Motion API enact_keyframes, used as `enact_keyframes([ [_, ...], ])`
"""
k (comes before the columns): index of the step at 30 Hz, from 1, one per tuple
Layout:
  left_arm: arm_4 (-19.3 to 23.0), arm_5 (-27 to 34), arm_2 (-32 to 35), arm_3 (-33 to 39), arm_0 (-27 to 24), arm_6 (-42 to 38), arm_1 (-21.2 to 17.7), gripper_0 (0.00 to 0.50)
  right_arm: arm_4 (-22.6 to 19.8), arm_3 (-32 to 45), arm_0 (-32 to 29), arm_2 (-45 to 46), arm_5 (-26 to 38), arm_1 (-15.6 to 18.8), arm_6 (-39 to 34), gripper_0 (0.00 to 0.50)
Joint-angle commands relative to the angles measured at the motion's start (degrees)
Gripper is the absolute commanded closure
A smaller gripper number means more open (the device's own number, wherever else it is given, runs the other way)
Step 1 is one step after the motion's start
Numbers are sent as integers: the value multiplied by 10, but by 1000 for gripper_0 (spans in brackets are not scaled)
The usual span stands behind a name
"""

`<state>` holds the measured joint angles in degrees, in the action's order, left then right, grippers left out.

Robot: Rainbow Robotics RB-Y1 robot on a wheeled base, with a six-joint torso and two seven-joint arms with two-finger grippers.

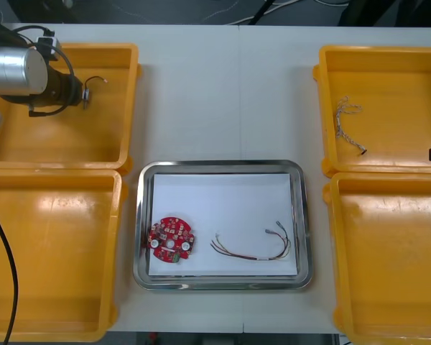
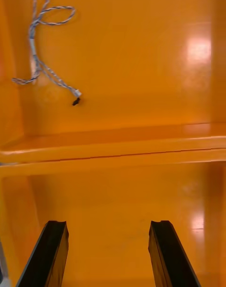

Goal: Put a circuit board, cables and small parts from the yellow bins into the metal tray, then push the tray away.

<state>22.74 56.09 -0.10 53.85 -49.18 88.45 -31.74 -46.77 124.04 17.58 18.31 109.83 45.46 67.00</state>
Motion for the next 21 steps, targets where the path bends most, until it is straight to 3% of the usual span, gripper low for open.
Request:
enact_keyframes([
  [1, -3, -6, 4, 7, 7, 32, 4, 500, 29, -23, -6, 15, 2, 38, -4, 0],
  [11, 6, -2, 4, 7, 11, 35, 2, 500, 43, -100, 25, -16, 2, 44, 13, 0],
  [16, 13, 28, 5, 19, 15, 41, -3, 500, 50, -130, 58, -53, 2, 44, 16, 0],
  [21, 26, 78, 12, 120, 75, 45, -12, 500, 56, -165, 88, -93, 2, 44, 20, 0],
])
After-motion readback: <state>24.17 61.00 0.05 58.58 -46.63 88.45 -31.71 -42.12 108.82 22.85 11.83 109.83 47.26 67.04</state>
